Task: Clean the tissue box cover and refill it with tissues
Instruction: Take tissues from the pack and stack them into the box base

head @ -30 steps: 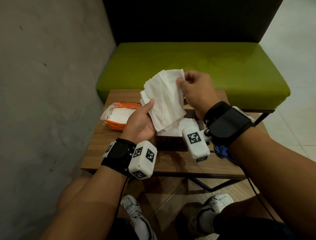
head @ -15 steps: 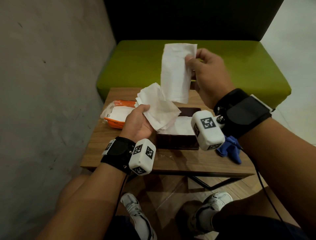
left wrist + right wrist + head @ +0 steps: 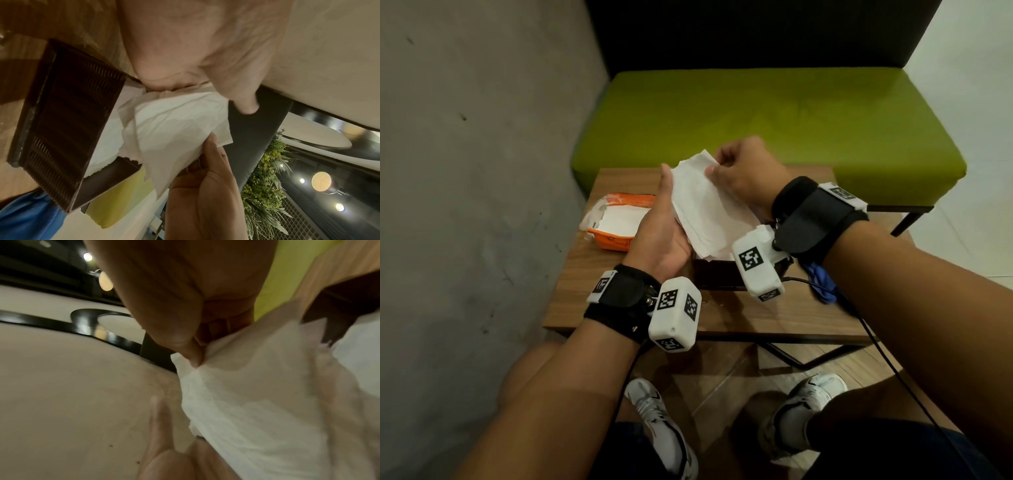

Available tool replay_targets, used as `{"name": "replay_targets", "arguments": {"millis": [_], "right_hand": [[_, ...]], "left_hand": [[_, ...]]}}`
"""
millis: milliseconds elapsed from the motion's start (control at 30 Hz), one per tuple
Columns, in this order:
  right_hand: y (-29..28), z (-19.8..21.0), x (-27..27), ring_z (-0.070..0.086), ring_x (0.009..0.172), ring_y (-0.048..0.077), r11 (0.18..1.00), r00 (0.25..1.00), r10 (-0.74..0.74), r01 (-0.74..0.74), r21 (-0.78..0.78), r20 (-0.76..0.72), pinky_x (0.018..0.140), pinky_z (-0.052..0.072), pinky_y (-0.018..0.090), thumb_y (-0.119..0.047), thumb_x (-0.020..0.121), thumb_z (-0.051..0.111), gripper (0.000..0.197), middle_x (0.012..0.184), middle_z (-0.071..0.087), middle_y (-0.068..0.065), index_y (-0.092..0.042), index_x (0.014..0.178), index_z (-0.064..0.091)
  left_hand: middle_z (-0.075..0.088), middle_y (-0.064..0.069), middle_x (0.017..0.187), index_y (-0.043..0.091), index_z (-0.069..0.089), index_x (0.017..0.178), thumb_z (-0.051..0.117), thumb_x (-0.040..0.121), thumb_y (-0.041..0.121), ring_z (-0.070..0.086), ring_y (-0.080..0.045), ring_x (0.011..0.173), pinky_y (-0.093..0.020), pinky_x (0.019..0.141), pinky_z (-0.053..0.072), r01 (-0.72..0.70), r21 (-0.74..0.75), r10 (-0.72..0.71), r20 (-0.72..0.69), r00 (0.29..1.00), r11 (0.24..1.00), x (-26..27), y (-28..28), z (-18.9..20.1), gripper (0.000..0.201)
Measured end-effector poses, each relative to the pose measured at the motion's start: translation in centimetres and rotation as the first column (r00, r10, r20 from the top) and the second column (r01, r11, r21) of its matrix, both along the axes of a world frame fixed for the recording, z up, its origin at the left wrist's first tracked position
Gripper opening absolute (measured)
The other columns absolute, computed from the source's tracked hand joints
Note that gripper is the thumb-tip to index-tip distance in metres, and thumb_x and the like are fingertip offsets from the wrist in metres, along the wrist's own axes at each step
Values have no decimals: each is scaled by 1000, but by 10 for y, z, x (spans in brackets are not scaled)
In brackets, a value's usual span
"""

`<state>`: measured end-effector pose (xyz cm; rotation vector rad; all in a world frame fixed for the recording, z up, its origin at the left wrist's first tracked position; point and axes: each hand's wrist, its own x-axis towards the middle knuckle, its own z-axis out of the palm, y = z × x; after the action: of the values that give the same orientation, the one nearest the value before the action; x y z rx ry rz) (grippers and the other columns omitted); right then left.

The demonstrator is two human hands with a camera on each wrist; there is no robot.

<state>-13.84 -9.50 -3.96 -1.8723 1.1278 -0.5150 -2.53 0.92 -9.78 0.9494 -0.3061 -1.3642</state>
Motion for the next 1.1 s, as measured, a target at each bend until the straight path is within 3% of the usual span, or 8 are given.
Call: {"name": "replay_targets", "arguments": {"millis": [167, 433, 533, 667, 733, 867, 967, 1100], "right_hand": [[1, -2, 3, 73, 84, 32, 995, 995, -91, 92, -43, 34, 76, 62, 52, -24, 94, 71, 21, 85, 75, 10, -19, 74, 65], [3, -6, -5, 70, 86, 20, 976, 970, -207, 213, -36, 130, 73, 60, 40, -44, 91, 74, 31, 92, 72, 1, -14, 99, 71], [9, -11, -19, 68, 96, 20, 962, 995, -95, 80, 261, 44, 83, 62, 43, -65, 88, 68, 60, 109, 69, 1, -16, 123, 63], [11, -27, -31, 72, 95, 37, 832, 982, -24, -85, 549, 188, 86, 62, 54, -24, 98, 70, 51, 120, 72, 25, 6, 135, 54], [7, -26, -37, 73, 83, 33, 810, 972, -67, -79, 581, 226, 75, 64, 45, -13, 98, 68, 41, 112, 72, 26, 8, 131, 54], [-4, -18, -53, 74, 95, 36, 799, 985, 13, -113, 590, 172, 88, 61, 51, -11, 96, 69, 30, 113, 76, 23, 1, 123, 63], [-7, -14, -54, 78, 79, 25, 817, 983, -61, -50, 575, 172, 68, 65, 39, -9, 95, 70, 16, 95, 79, 14, -5, 110, 67], [0, -21, -49, 76, 101, 34, 811, 938, -185, -22, 585, 293, 81, 65, 48, -13, 97, 69, 30, 112, 76, 16, -5, 126, 63]], "left_hand": [[71, -22, 135, 0, 59, 144, 64, 105, 14, 68, -36, 128, -56, 110, 53, -38, 74, 30, 95, 995, 997, 0, -5, -11, 42], [70, -23, 135, 1, 58, 143, 58, 107, 10, 68, -38, 127, -61, 112, 49, -158, 83, 158, 15, 987, 984, 3, -12, -20, 37], [68, -25, 137, 3, 57, 144, 55, 109, 12, 65, -41, 129, -63, 116, 45, -197, 84, 203, -62, 977, 977, 8, -15, -22, 36], [66, -26, 141, 3, 58, 142, 50, 109, 6, 63, -41, 132, -60, 117, 44, -183, 49, 189, -138, 972, 982, 5, -13, -16, 34], [67, -24, 139, 3, 60, 137, 52, 107, 0, 64, -39, 132, -55, 116, 46, -150, 8, 150, -120, 981, 989, 8, -9, -13, 32], [68, -23, 140, 1, 57, 144, 68, 99, 11, 66, -37, 131, -56, 115, 48, -7, 58, 8, -21, 1000, 998, 31, -3, -4, 48], [69, -21, 138, 1, 59, 145, 83, 84, 12, 69, -35, 126, -56, 111, 51, 87, 198, -111, 112, 988, 976, 42, -7, -2, 67], [71, -20, 136, 3, 62, 142, 79, 87, 9, 72, -33, 123, -53, 108, 55, 73, 270, -125, 182, 975, 960, 32, -14, 0, 58]]}}
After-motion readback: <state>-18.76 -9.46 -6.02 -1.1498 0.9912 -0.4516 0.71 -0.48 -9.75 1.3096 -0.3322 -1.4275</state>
